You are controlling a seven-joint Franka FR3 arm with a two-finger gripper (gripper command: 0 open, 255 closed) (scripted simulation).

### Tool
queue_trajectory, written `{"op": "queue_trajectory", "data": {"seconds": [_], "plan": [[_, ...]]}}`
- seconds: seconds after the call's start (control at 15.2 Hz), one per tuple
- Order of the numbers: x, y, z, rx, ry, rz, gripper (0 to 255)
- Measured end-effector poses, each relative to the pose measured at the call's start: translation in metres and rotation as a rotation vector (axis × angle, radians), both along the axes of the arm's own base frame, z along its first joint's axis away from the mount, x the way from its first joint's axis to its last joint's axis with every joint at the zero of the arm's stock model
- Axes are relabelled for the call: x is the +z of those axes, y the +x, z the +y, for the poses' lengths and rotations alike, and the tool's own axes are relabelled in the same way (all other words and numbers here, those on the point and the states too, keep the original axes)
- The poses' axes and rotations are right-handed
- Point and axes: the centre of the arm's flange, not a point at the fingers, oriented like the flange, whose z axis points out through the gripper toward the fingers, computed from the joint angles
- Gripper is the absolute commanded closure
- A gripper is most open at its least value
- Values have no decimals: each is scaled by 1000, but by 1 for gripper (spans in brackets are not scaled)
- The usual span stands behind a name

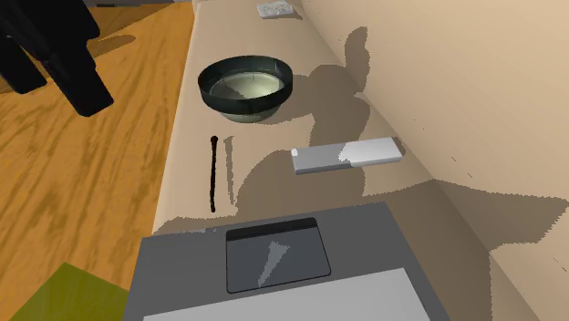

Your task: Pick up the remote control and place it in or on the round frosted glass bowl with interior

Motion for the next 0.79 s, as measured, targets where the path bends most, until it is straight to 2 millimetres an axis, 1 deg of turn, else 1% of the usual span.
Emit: {"op": "queue_trajectory", "data": {"seconds": [0.07, 0.2, 0.26, 0.4, 0.46, 0.66, 0.73, 0.79], "plan": [[0, 0, 0, 0, 0, 0, 0], [-8, 12, -6, -30, 3, -4, 0], [-17, 21, -8, -51, 5, -7, 0], [-25, 42, -18, -98, 9, -16, 0], [-32, 48, -20, -122, 11, -21, 0], [-54, 77, -41, -196, 17, -34, 0], [-63, 86, -44, -220, 20, -38, 0], [-68, 94, -53, -244, 22, -42, 0]]}}
